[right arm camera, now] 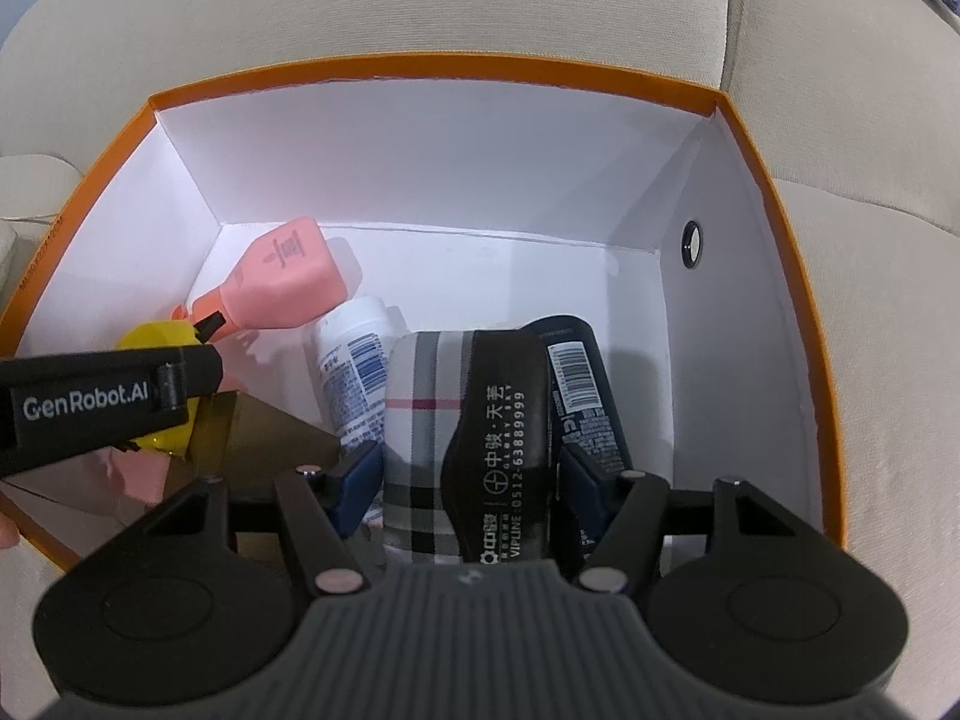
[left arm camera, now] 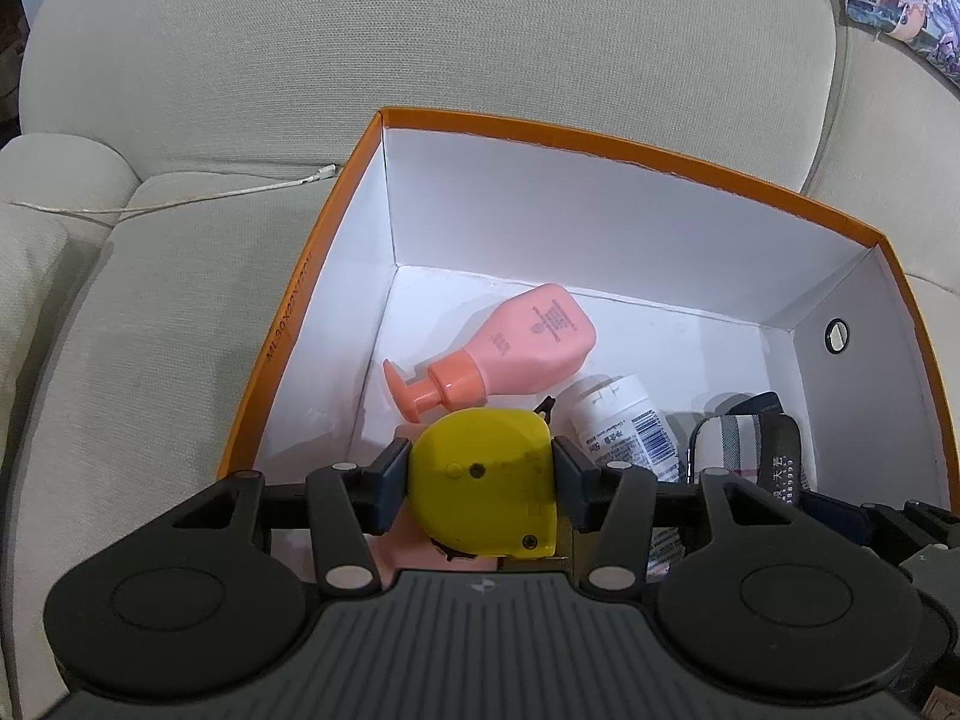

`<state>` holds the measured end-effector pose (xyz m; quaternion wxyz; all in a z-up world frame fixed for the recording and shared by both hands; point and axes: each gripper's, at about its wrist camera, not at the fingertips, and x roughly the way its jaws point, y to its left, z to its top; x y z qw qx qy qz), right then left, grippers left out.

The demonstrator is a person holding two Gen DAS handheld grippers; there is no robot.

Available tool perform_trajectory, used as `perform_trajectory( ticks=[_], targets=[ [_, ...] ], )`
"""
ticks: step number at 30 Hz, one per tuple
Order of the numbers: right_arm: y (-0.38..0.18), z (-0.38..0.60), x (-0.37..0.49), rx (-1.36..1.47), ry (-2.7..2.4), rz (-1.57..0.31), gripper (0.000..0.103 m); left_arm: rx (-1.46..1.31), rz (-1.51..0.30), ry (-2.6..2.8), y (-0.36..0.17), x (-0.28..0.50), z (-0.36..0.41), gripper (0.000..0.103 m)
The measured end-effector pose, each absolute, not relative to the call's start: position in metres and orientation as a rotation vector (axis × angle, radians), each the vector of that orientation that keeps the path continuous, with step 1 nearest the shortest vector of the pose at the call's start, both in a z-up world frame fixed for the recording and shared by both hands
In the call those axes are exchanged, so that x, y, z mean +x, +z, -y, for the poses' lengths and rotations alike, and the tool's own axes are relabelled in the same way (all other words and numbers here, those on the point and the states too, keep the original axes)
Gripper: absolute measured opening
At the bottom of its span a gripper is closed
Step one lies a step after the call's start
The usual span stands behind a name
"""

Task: Organize rigid objects
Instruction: 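Lower the tape measure and plaid case into the box and open both grippers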

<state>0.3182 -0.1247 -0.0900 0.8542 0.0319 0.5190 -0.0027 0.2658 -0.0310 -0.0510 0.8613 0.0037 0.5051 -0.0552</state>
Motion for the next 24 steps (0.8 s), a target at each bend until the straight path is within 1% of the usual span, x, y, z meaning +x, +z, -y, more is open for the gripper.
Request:
perform_trajectory(
  ticks=[2,6,8,10,14,20,24],
  targets=[
    [-0.088,0.124,0.318,0.060,-0.008,-1.085,0.066,0.010,-1.058,-0.117,-0.051,0.265,0.031,0.063],
    [-0.084,0.123,0.317,0.049,-0.007,-1.071,0.066,0.027,-1.056,-0.114,-0.051,0.264,0.033,0.064],
    [-0.082,0.122,0.316,0.047,-0.004,-1.068,0.066,0.027,-1.054,-0.121,-0.050,0.264,0.033,0.067],
    [-0.082,0.122,0.316,0.040,-0.004,-1.067,0.066,0.026,-1.052,-0.123,-0.049,0.264,0.033,0.068],
    [-0.081,0.121,0.316,0.029,-0.003,-1.070,0.067,0.023,-1.043,-0.127,-0.045,0.262,0.034,0.072],
    [-0.080,0.120,0.315,0.020,-0.006,-1.066,0.067,0.020,-1.031,-0.125,-0.041,0.260,0.034,0.075],
    [-0.078,0.121,0.314,0.012,-0.011,-1.059,0.072,0.020,-1.022,-0.127,-0.039,0.258,0.034,0.076]
  ],
)
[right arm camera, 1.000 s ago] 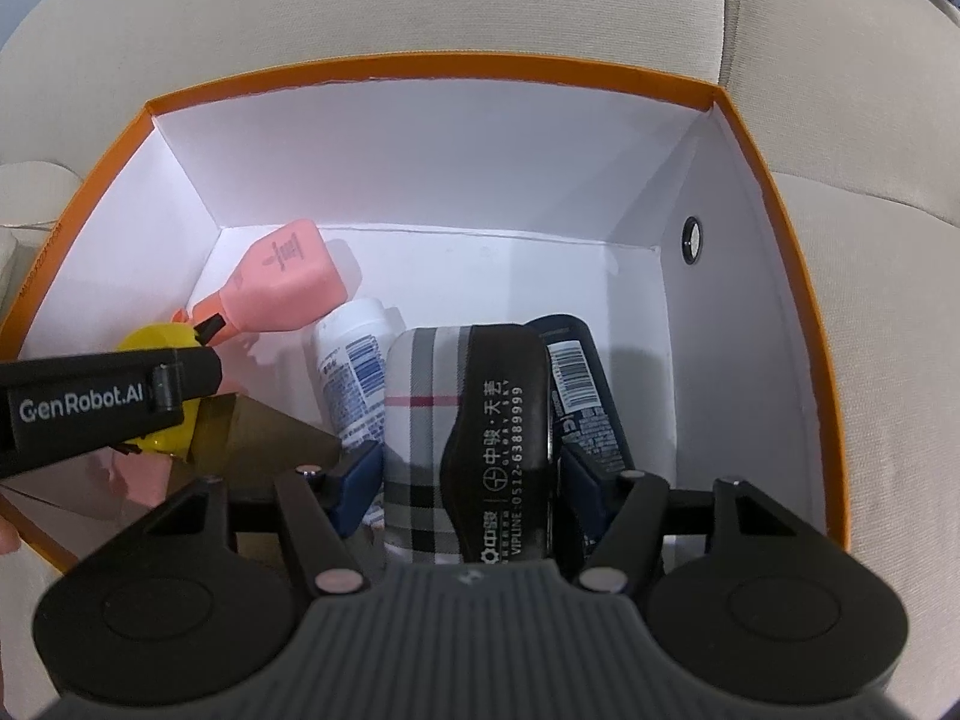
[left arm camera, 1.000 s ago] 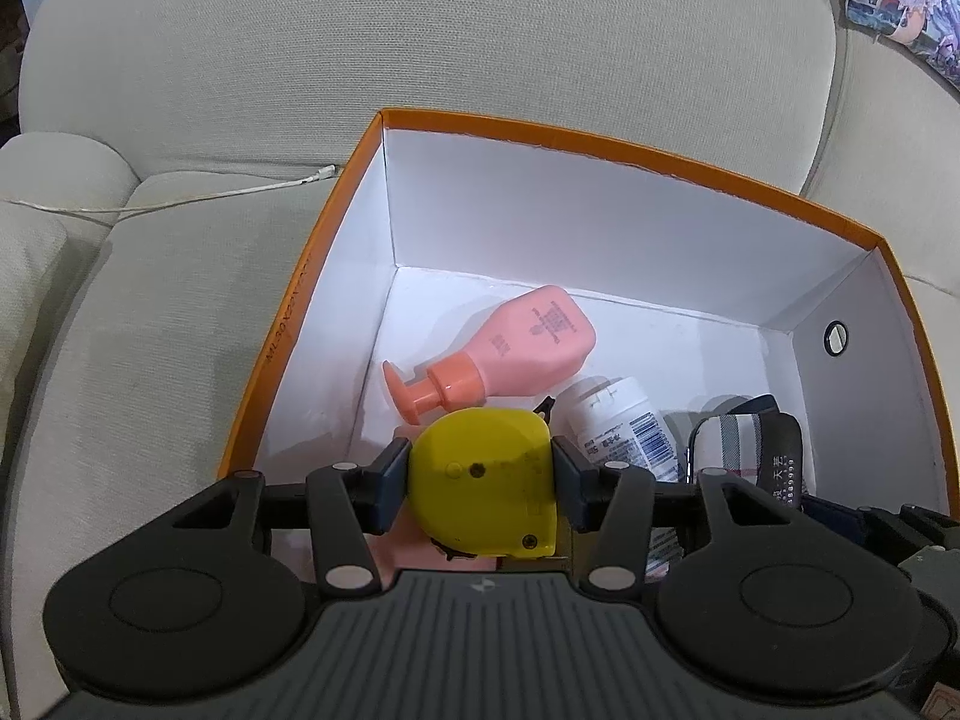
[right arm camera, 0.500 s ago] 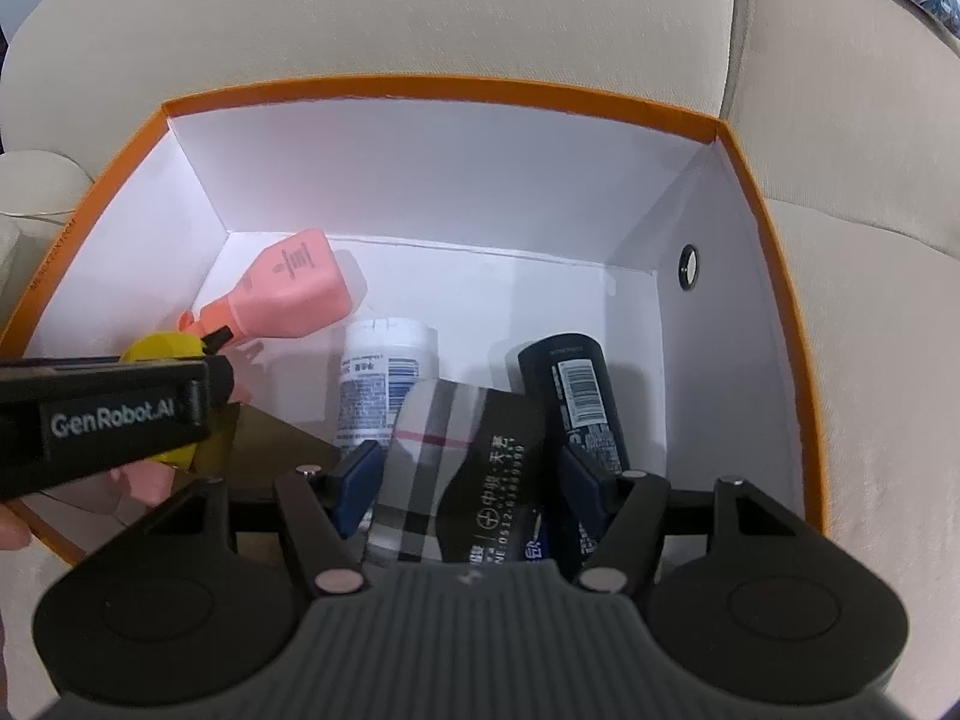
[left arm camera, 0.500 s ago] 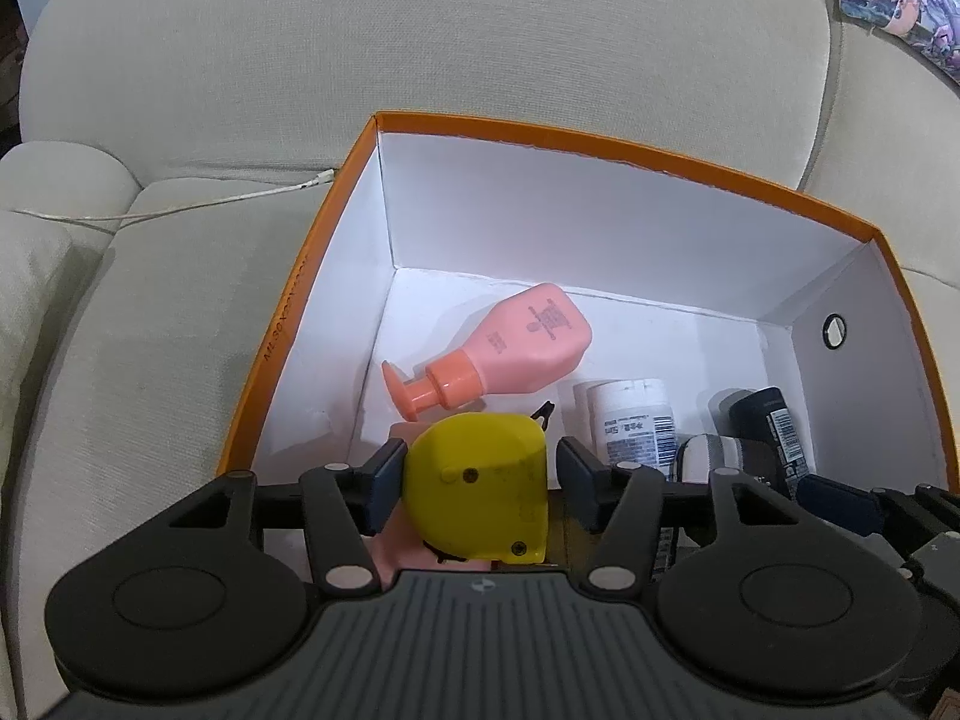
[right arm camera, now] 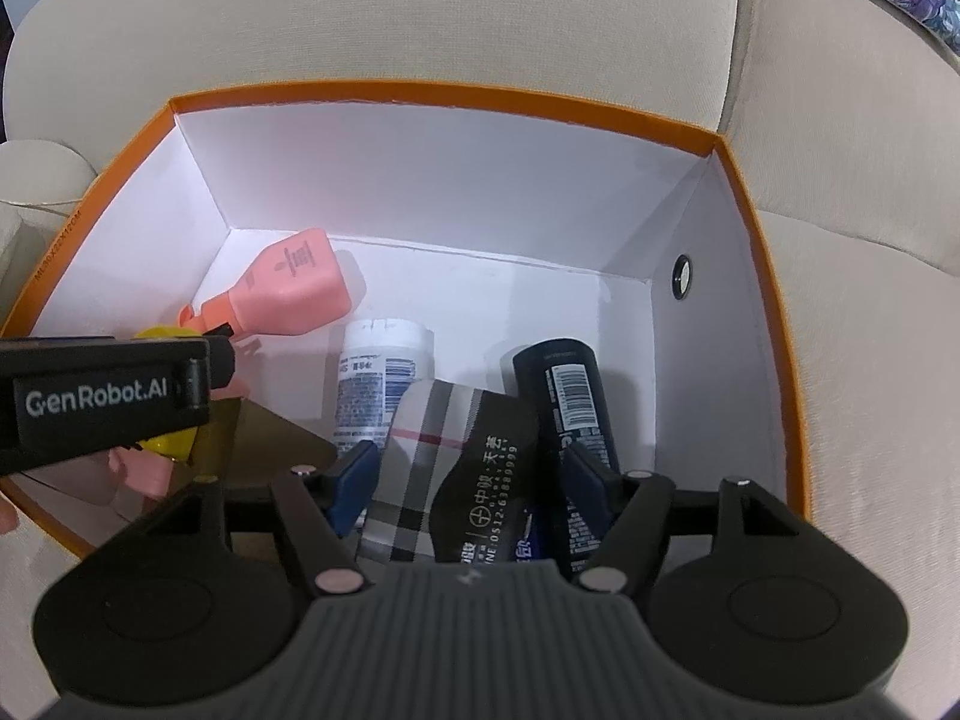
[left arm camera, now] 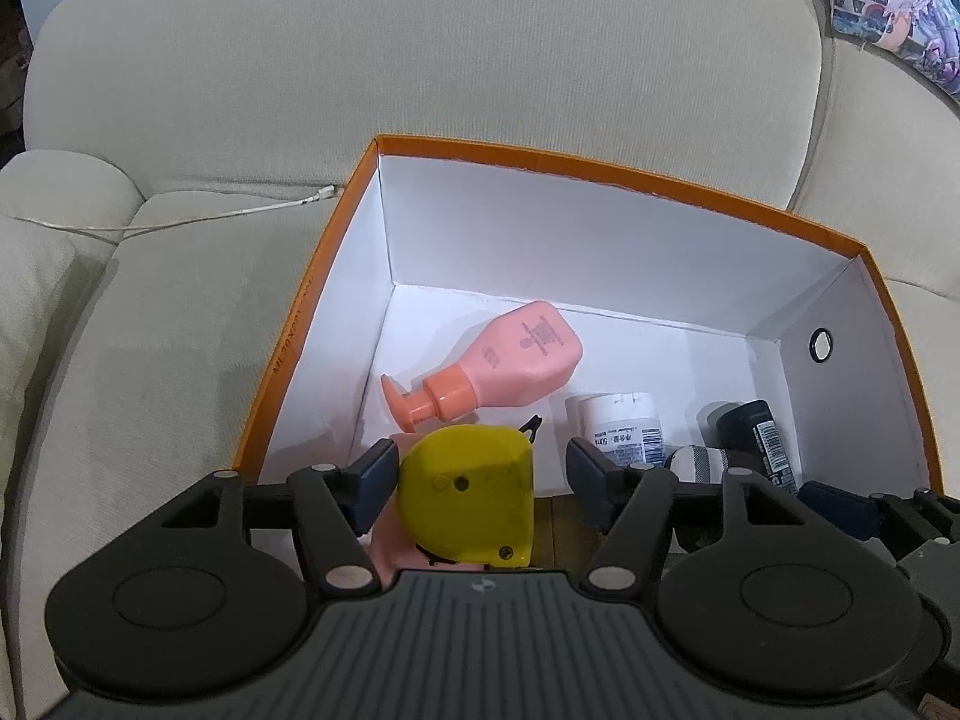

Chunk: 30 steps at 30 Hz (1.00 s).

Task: Organize rigid objects
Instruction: 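Lower the tape measure and plaid case into the box and open both grippers, then withdraw both grippers from the shoebox toward the card and cube boxes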

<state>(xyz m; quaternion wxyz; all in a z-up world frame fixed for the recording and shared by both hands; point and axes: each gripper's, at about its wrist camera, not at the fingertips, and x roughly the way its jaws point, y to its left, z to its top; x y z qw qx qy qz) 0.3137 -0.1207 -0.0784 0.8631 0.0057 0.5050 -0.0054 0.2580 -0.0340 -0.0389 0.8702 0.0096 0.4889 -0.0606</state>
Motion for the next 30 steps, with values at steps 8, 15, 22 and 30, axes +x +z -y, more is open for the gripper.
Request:
perform_trajectory(
  ticks=[8,15,22,30],
  targets=[
    [-0.073,0.120,0.310,0.003,-0.014,-1.044,0.076,0.017,-0.992,-0.124,-0.030,0.255,0.033,0.085],
    [-0.069,0.120,0.306,-0.007,-0.017,-1.037,0.077,0.021,-0.970,-0.118,-0.024,0.253,0.032,0.087],
    [-0.064,0.121,0.303,-0.017,-0.019,-1.021,0.079,0.015,-0.941,-0.117,-0.016,0.249,0.028,0.087],
    [-0.036,0.130,0.284,0.005,-0.026,-0.924,0.081,-0.037,-0.913,-0.151,0.004,0.229,0.018,0.087]
  ],
)
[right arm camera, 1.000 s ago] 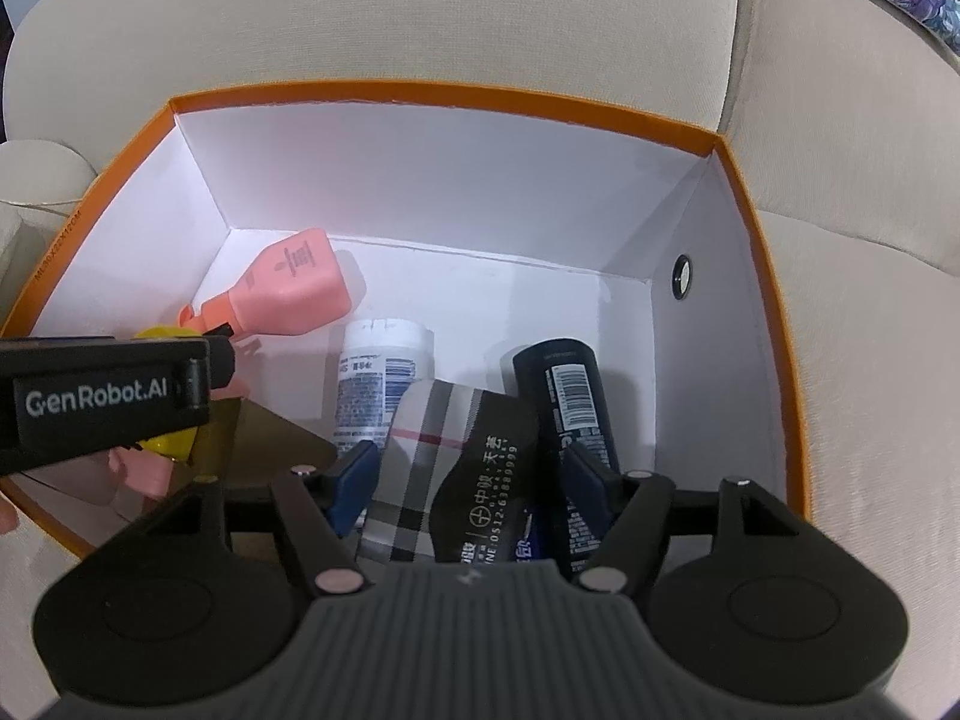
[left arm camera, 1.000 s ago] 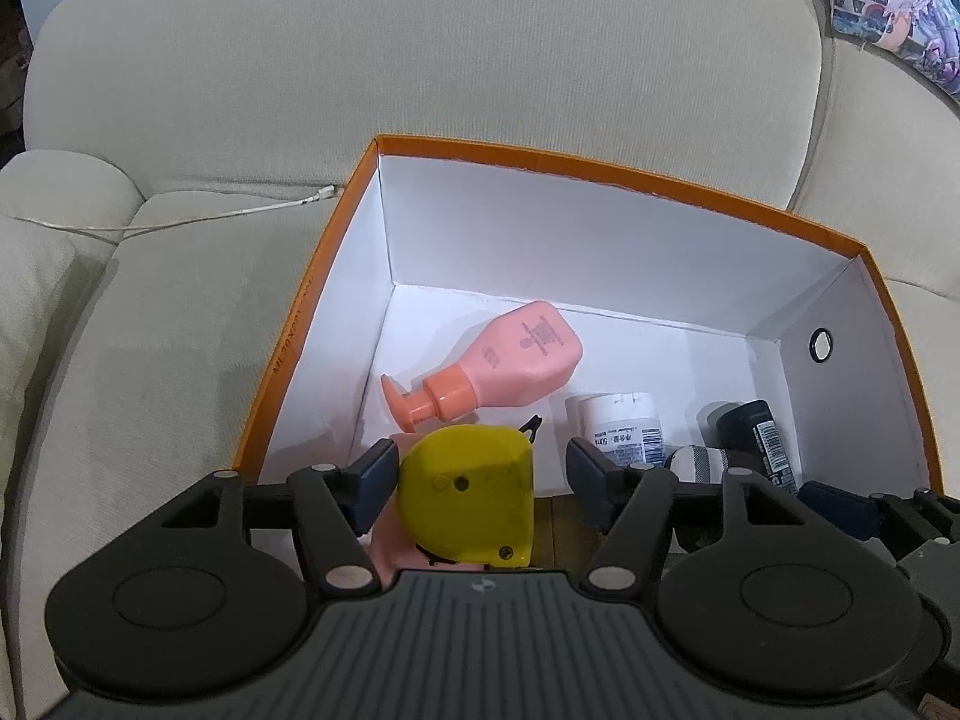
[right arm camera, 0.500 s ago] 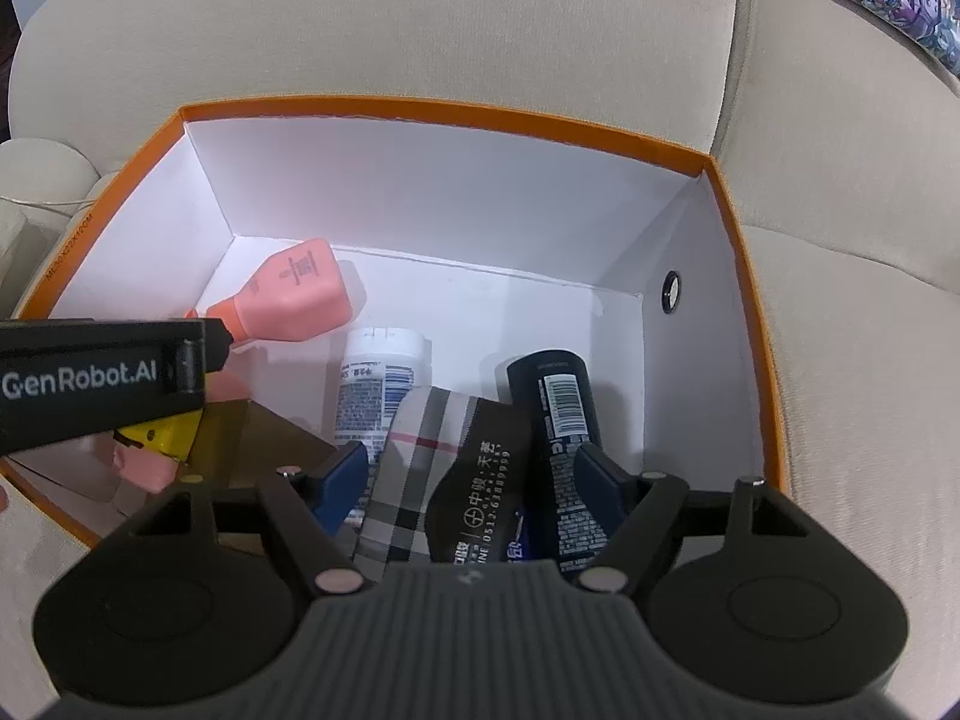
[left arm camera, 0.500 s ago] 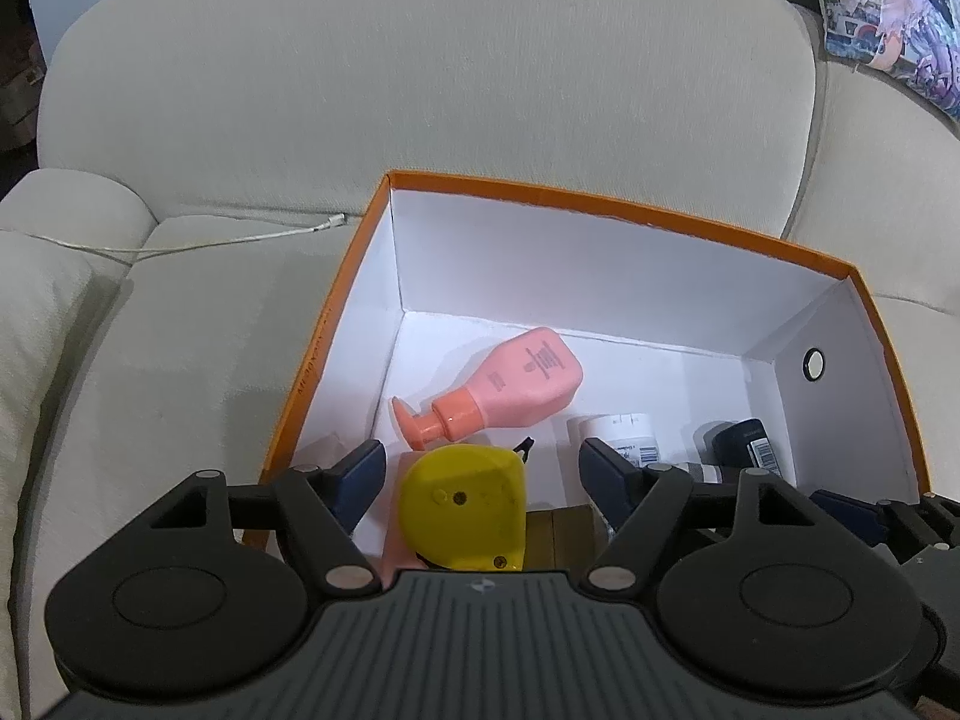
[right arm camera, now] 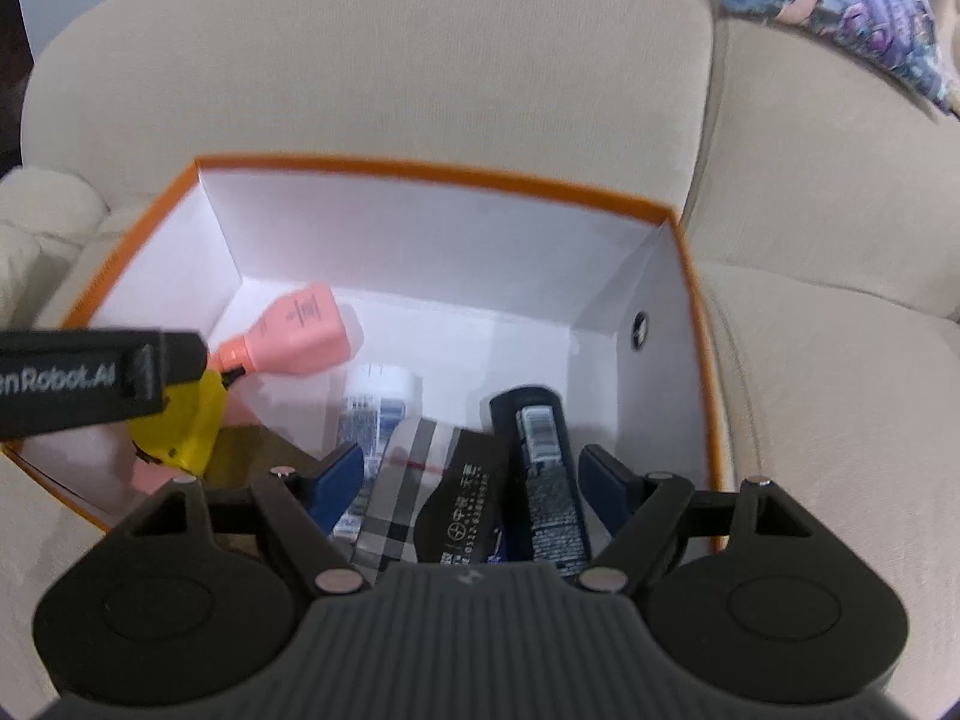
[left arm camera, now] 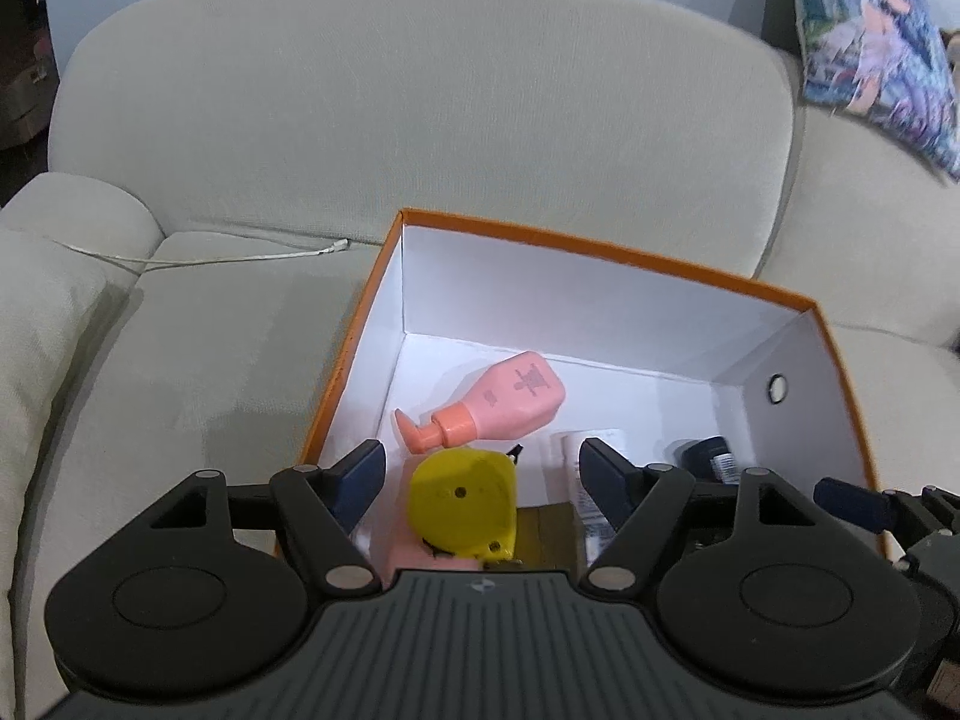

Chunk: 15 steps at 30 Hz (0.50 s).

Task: Organize rigid objects
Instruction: 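Withdraw both grippers from the shoebox toward the card and cube boxes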

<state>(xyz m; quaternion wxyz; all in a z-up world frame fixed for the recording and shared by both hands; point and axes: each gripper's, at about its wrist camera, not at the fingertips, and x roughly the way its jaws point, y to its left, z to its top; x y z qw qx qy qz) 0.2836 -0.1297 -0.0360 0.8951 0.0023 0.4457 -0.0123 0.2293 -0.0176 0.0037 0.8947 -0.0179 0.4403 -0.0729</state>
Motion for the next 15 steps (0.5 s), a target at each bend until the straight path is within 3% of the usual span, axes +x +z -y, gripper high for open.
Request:
perform_trajectory(
  ticks=[15],
  targets=[
    [0.014,0.159,0.207,0.092,-0.071,-0.784,0.087,-0.021,-0.874,-0.236,0.021,0.125,0.010,0.088]
  ],
)
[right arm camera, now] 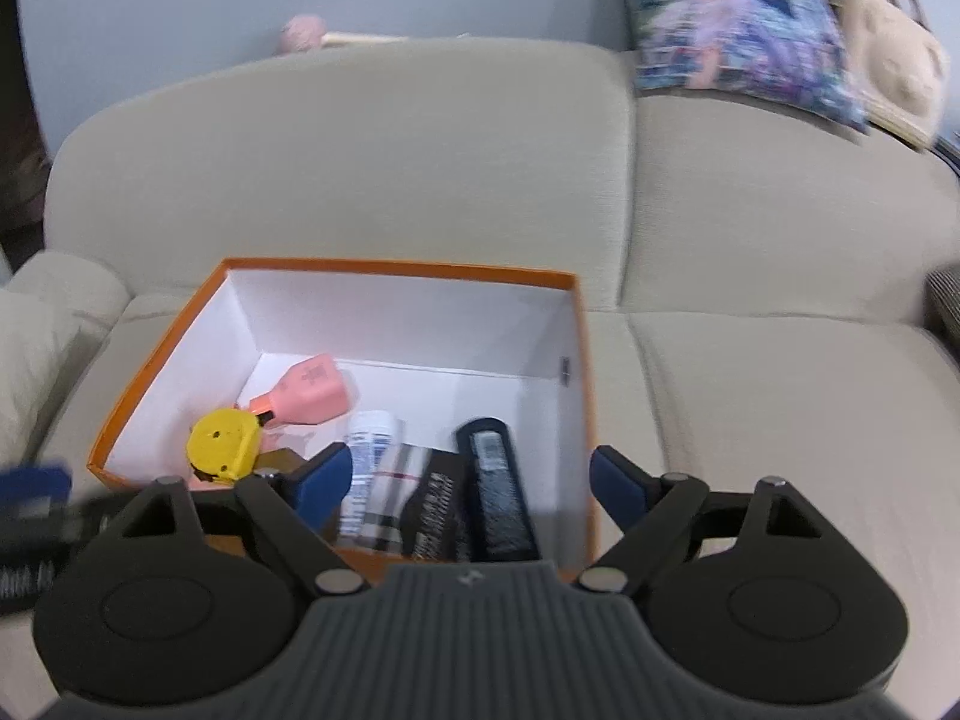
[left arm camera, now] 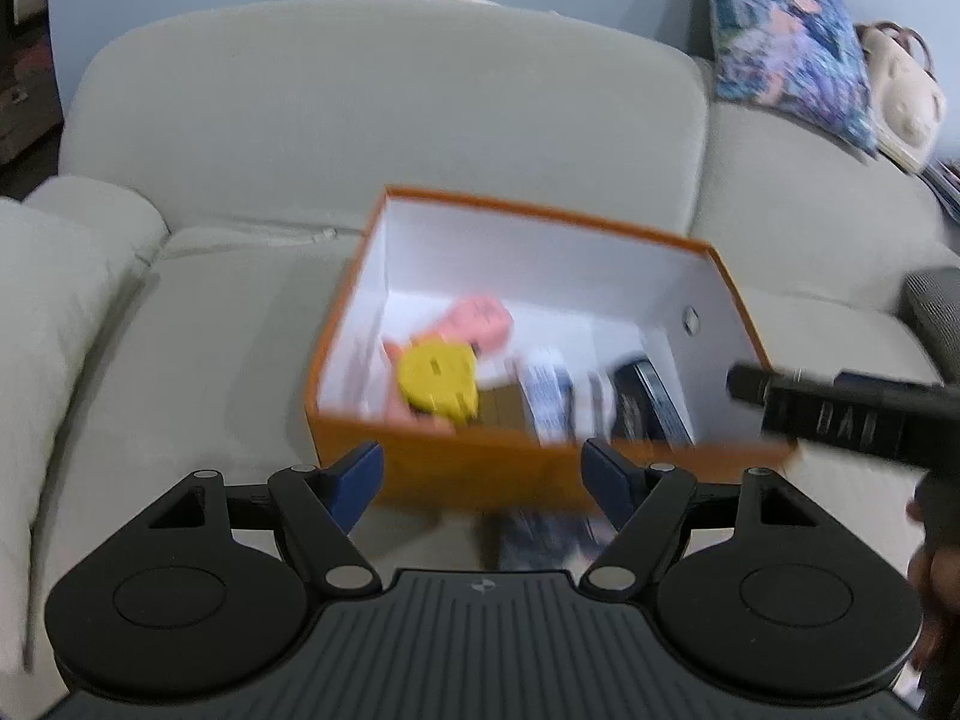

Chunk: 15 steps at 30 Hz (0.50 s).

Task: Organize rigid objects
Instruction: 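Withdraw both grippers from the shoebox toward the card and cube boxes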

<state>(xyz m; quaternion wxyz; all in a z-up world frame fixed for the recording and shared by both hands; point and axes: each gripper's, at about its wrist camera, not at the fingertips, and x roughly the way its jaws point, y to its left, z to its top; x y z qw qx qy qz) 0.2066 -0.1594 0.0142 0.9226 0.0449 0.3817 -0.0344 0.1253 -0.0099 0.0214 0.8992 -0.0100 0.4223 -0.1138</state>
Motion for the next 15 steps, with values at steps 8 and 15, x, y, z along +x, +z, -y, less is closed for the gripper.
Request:
perform_trajectory(
  ticks=[8,15],
  targets=[
    [0.001,0.172,0.142,0.191,-0.063,-0.804,0.089,0.025,-0.982,-0.248,-0.020,0.080,0.022,0.088],
    [-0.010,0.174,0.109,0.214,-0.053,-0.832,0.090,0.006,-1.021,-0.224,-0.043,0.084,0.034,0.088]
  ],
)
